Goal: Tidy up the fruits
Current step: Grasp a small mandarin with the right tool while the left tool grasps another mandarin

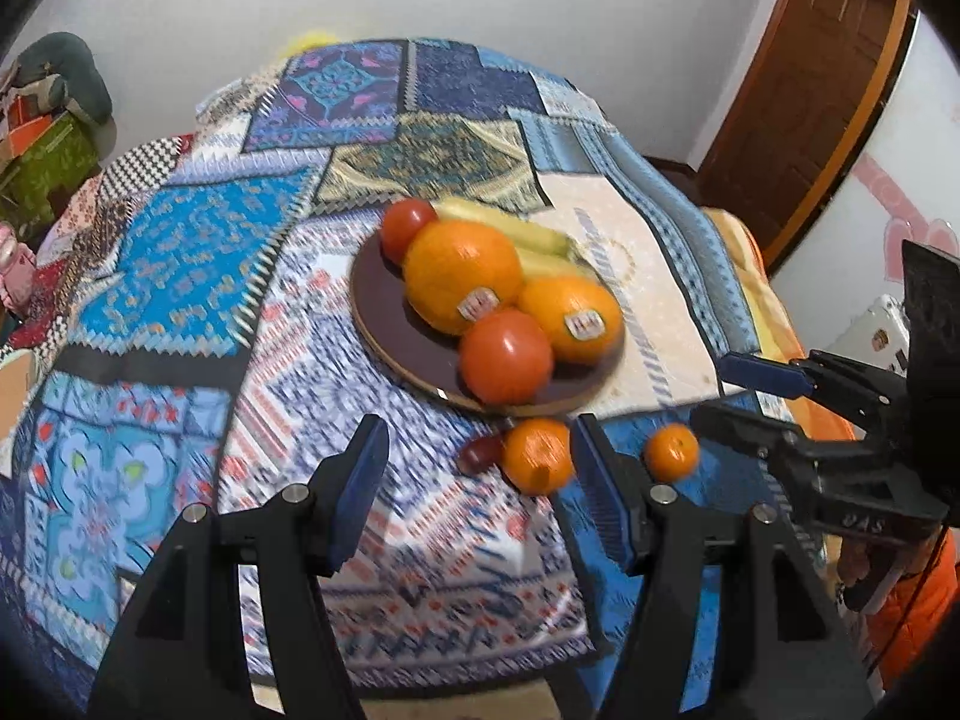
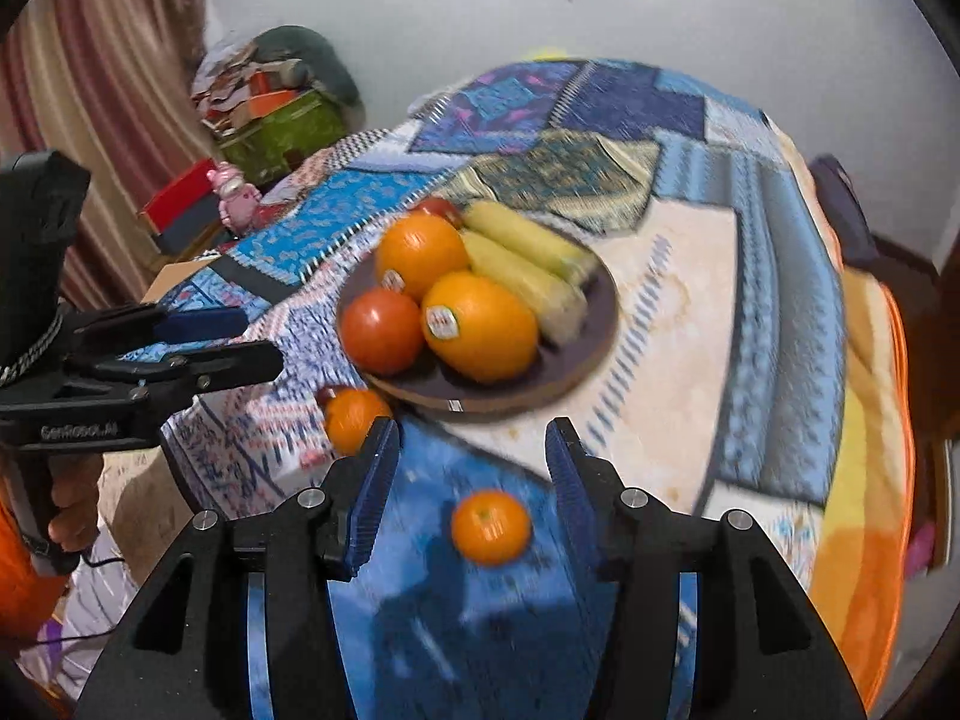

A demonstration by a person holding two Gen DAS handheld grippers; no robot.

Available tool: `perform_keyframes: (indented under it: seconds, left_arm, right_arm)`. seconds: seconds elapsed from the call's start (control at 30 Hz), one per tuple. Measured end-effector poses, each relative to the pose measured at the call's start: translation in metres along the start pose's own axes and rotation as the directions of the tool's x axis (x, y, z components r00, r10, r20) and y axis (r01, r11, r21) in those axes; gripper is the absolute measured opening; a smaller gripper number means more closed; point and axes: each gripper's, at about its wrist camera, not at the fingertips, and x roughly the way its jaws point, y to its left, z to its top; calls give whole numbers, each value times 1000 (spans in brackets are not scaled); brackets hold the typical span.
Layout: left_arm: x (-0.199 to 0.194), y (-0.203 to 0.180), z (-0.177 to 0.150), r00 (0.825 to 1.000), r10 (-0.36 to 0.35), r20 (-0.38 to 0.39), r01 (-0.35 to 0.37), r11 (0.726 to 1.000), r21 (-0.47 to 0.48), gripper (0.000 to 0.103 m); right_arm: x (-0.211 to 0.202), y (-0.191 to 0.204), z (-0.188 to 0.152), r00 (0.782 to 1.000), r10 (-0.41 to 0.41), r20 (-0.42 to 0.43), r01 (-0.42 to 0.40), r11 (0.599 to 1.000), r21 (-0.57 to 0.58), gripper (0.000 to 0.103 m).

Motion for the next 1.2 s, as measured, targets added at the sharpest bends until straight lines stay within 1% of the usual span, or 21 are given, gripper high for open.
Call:
perform_keyframes:
  seconds: [0.17,0.33,0.47,0.53,0.57,0.63,0.73,0.77,0.83,0.97,1.03,1.2]
  left_arm:
    - [14,-19,-16,999,-20,-43,21,999,27,63]
    - [27,-32,-18,997,-37,-66,41,997,59,62]
    - [40,-36,-14,996,-30,-80,35,998,58,58]
    - [47,-34,-12,996,-28,-88,32,998,47,54]
    - [50,-34,-11,995,-26,-95,30,999,42,50]
    - [53,-34,-9,996,-16,-85,20,999,45,48]
    - [55,-37,-8,997,5,-78,0,998,65,48]
    - [57,-39,-8,997,13,-79,-7,997,74,47]
    - [60,-40,-8,996,17,-90,-10,996,84,38]
    - [56,-38,-10,996,3,-86,4,997,75,38]
    - [52,-38,-10,997,7,-78,-2,997,74,37]
    - [30,-35,-7,1000,13,-27,-11,998,70,37]
  right_arm:
    - [6,-8,-19,999,12,-34,-10,998,67,48]
    - [17,-13,-29,997,34,-63,-27,994,110,48]
    - [26,-16,-33,996,51,-77,-41,991,130,48]
    - [30,-16,-34,995,52,-82,-41,991,129,46]
    - [32,-16,-34,995,47,-84,-37,991,126,44]
    - [33,-15,-35,996,44,-82,-33,992,122,39]
    - [33,-18,-35,996,48,-77,-37,990,135,34]
    - [33,-18,-36,996,51,-76,-41,990,137,34]
    - [32,-18,-36,996,51,-74,-41,990,137,34]
    - [30,-18,-36,996,55,-66,-45,989,141,33]
    - [27,-18,-35,997,55,-60,-46,989,142,33]
    - [14,-18,-29,999,49,-20,-46,988,146,33]
